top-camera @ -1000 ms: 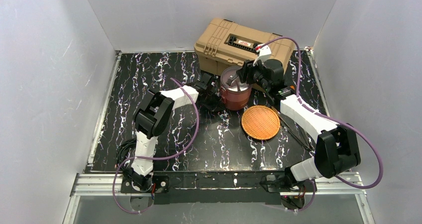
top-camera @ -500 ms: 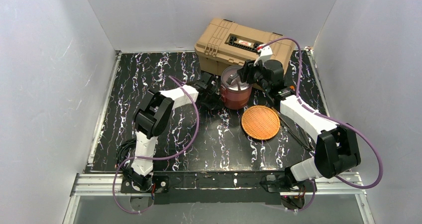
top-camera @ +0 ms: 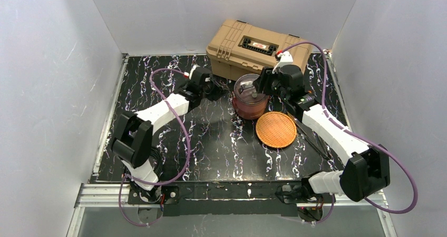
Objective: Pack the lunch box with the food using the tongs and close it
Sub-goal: Close the fastener on the packing box.
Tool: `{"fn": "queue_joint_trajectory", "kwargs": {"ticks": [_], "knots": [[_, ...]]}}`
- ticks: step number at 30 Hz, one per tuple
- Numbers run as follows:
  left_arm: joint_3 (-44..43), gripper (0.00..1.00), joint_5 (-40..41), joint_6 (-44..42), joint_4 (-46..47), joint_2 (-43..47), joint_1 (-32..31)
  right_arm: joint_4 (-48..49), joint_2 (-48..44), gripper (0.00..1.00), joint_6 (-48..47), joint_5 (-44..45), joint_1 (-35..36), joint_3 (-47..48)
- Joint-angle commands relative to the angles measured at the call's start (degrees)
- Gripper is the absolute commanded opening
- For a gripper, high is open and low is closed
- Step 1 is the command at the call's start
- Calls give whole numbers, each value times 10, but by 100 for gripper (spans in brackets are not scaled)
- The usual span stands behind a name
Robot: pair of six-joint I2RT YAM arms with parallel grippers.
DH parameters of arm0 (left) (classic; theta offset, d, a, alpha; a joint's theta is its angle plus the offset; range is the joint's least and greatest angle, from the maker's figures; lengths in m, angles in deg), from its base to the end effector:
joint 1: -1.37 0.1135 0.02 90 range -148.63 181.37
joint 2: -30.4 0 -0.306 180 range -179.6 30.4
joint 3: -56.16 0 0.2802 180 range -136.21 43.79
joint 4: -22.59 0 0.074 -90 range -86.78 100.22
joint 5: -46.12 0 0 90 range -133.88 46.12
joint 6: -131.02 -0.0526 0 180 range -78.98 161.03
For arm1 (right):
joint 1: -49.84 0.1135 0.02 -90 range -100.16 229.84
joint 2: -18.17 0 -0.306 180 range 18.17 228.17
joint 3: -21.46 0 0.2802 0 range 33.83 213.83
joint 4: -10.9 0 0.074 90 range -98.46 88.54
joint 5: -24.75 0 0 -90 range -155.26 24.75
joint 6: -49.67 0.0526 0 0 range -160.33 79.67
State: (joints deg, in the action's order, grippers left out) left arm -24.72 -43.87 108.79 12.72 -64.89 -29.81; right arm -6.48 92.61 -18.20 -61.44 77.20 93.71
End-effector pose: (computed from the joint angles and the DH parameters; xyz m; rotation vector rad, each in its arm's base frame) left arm 0.3722 -0.2252 0.2964 -0.6823 2.0632 -1.0669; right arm 0.3010 0.1518 0.3552 -0.0431 1.9454 0.5160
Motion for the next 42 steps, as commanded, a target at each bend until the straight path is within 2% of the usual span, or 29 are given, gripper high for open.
{"fn": "queue_joint_trajectory", "kwargs": {"ticks": [1, 9, 15, 20, 25, 29, 34, 42], "knots": [[-9, 32, -15, -108, -30, 35, 5, -152, 11, 64, 23, 1, 13, -11], [-40, 53, -98, -230, -77, 69, 13, -209, -27, 75, 6, 17, 13, 61], [-96, 62, -166, -327, -150, 68, 18, -258, -21, 74, -30, 65, 8, 119], [-118, 64, -222, -347, -144, 54, 18, -236, 6, 70, -38, 59, -9, 119], [-139, 64, -247, -360, -147, 33, 18, -216, 32, 68, -40, 31, -29, 138], [-164, 64, -258, -404, -156, 29, 10, -207, 51, 63, -43, 10, -51, 161], [-246, 66, -250, -498, -198, 6, -30, -202, 61, 60, -33, -20, -70, 159], [-413, 67, -222, -604, -285, -135, -77, -225, 8, 64, -42, 3, -110, 140]]}}
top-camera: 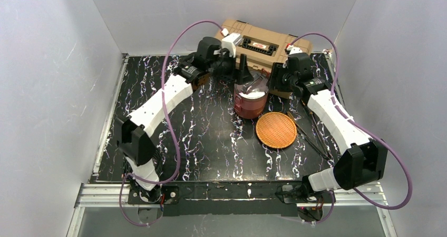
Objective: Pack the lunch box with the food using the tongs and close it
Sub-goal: Close the fastener on the packing box.
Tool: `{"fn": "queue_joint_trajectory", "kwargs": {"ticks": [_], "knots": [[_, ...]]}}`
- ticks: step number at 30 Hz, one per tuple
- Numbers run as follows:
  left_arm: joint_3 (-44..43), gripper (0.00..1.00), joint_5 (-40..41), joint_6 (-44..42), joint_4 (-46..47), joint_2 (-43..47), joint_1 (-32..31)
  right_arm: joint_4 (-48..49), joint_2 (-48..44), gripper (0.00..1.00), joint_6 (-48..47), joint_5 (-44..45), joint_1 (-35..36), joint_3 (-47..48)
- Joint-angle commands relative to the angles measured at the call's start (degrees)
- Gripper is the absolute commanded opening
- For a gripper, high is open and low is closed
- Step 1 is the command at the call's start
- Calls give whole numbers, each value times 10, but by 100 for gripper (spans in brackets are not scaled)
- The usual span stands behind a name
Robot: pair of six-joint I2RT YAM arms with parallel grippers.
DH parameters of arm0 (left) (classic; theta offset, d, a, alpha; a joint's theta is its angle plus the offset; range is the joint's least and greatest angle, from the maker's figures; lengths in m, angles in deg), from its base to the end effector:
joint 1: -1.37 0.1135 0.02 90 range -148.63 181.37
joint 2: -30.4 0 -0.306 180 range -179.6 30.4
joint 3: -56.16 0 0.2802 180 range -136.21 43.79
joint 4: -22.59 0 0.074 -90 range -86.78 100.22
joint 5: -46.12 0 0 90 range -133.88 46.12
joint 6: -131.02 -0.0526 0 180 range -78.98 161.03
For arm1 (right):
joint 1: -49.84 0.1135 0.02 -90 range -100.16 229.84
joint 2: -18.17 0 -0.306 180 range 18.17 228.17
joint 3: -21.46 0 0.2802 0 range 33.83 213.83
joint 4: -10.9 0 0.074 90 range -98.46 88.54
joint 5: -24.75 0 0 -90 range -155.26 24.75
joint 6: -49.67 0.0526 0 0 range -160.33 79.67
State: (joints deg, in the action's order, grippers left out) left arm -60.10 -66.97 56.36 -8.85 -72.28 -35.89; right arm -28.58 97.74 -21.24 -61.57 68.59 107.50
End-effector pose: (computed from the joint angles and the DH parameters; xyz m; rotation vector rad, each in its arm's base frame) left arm 0.3664 -0.3046 0.4403 0.6597 1.8708 -0.9926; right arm 0.3317 0.1090 0.3771 0.0441 2.1618 0.3148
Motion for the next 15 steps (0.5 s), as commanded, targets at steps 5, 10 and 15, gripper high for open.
{"fn": "queue_joint_trajectory", "kwargs": {"ticks": [5, 10, 15], "knots": [[-155, 67, 37, -138, -137, -138, -39, -24, -77, 64, -18, 0, -48, -19], [-160, 53, 69, -180, -158, -157, -44, -33, -107, 64, -20, -3, -56, -37], [-147, 47, 88, -219, -163, -153, -50, -35, -117, 63, -20, -21, -56, -45]]}}
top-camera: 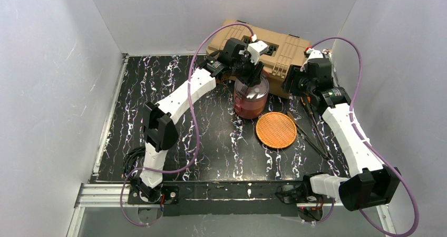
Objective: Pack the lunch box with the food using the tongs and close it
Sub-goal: Close the fastener on the packing box.
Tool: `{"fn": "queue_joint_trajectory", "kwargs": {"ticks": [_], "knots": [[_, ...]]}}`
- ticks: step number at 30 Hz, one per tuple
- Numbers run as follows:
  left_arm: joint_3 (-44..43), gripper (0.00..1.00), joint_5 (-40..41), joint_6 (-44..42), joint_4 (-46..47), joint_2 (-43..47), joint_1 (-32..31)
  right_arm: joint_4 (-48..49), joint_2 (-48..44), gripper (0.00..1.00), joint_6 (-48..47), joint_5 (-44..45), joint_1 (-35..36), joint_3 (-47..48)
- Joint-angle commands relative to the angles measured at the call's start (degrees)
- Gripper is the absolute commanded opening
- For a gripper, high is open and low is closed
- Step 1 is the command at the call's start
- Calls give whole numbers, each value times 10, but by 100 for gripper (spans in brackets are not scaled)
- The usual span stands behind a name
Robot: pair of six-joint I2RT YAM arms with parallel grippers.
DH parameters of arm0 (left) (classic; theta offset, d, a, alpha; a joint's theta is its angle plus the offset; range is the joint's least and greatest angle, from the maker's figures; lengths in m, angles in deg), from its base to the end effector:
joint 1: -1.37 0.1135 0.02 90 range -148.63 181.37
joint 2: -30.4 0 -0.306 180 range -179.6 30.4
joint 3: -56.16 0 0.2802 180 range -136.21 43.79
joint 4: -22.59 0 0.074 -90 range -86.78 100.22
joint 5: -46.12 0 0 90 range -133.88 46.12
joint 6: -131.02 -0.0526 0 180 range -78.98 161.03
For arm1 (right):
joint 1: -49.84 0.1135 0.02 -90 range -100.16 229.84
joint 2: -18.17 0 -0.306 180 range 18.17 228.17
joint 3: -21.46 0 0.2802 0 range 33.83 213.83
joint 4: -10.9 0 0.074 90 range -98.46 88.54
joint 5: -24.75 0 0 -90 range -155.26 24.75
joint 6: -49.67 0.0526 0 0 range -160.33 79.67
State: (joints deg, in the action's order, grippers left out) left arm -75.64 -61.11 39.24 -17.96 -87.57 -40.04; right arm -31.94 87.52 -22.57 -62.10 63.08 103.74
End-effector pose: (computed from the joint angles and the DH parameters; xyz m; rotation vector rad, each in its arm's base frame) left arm 0.3996 -0.3732 0.3949 0.9489 1.8681 -0.7331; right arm 0.2877 0.0647 0.3994 0.1164 2.1001 0.2693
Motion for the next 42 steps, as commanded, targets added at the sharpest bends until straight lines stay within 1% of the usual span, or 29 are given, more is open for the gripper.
{"fn": "queue_joint_trajectory", "kwargs": {"ticks": [1, 3, 6, 9, 11, 15, 18, 22, 28, 31, 35, 42], "knots": [[10, 49, 36, -54, -72, 0, -8, -1, -15, 63, -7, -18, -1, -10], [11, 52, 40, -61, -72, -4, -9, 1, -15, 63, -7, -23, -1, -14], [3, 54, 62, -61, -72, -13, -11, 2, -14, 63, -5, -27, -1, -21], [-4, 53, 60, -56, -67, -17, -15, 4, -16, 63, -3, -27, -2, -29], [-4, 46, 36, -57, -64, -18, -15, 5, -17, 63, -3, -27, -1, -31], [9, 31, 5, -90, -76, -15, -16, 5, -18, 62, -3, -49, -1, -36], [18, 29, -22, -132, -114, -16, -16, 6, -17, 62, -2, -54, -1, -43], [30, 27, -37, -186, -159, -10, -18, 15, -16, 62, 5, -76, -1, -53], [64, 26, -39, -248, -206, 31, -18, 56, -22, 61, 52, -162, -1, -66], [63, 28, -42, -264, -235, 40, -18, 57, -21, 66, 66, -173, -1, -53], [47, 30, -43, -266, -248, 32, -20, 62, -24, 66, 72, -154, -1, -37], [-38, 30, -45, -272, -262, -19, -22, 111, -2, 63, 88, -151, -1, -32]]}}
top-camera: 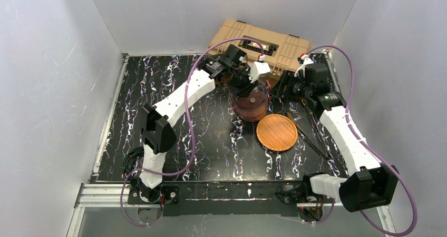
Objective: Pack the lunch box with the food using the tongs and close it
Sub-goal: Close the fastener on the packing box.
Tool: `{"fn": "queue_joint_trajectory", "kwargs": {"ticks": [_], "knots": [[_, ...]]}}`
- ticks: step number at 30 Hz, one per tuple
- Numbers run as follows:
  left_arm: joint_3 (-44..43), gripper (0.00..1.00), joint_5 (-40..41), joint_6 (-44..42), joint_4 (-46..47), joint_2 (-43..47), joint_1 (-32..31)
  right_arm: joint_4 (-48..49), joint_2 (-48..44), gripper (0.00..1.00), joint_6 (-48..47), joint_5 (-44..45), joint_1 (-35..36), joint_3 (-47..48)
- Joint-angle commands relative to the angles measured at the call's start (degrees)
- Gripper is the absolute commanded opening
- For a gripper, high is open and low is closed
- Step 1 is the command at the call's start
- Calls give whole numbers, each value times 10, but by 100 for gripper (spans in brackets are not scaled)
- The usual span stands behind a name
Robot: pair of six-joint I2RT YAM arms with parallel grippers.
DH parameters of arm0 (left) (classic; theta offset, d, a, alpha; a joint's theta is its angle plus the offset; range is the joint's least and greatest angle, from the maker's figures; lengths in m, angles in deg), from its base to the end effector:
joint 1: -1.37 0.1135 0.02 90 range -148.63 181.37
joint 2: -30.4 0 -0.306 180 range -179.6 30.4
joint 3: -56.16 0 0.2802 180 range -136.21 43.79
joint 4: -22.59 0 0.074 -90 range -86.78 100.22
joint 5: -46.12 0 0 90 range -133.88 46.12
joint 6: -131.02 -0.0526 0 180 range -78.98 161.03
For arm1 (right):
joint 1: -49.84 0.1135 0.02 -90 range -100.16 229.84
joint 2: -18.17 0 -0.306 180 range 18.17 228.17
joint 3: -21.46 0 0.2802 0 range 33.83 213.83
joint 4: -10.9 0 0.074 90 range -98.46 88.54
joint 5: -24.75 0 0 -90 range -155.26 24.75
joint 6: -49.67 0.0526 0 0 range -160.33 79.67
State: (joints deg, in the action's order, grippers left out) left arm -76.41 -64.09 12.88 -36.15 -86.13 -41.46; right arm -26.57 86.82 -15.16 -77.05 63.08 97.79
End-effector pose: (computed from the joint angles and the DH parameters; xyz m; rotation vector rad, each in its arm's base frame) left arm 0.3665 -0.3645 0.3810 1.4893 1.7782 -0.5382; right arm 0.2849 0.0781 0.3736 0.0947 2.1372 0.6157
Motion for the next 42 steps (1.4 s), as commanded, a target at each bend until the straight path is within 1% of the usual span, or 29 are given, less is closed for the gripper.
{"fn": "queue_joint_trajectory", "kwargs": {"ticks": [1, 9, 17, 22, 31, 38, 40, 42], "knots": [[-38, 30, -15, -10, -79, -40, -9, 61, 8, 62, 13, 11, -1, 28], [-105, 30, -14, -18, -77, -94, -22, 78, 39, 51, -2, 81, -8, 32], [-109, 30, -6, -24, -73, -105, -25, 85, 77, 42, -11, 75, -43, 14], [-98, 30, -4, -24, -57, -104, -25, 93, 82, 41, -11, 68, -54, -20], [-98, 31, -8, -18, -28, -113, -25, 136, 118, 39, -34, -5, -58, -49], [-104, 31, -4, -10, -13, -130, -25, 183, 113, 39, -57, -64, -58, -73], [-100, 30, -5, -15, -12, -130, -25, 184, 112, 39, -65, -63, -58, -72], [-93, 28, -7, -20, -12, -126, -23, 157, 115, 39, -80, -20, -58, -61]]}}
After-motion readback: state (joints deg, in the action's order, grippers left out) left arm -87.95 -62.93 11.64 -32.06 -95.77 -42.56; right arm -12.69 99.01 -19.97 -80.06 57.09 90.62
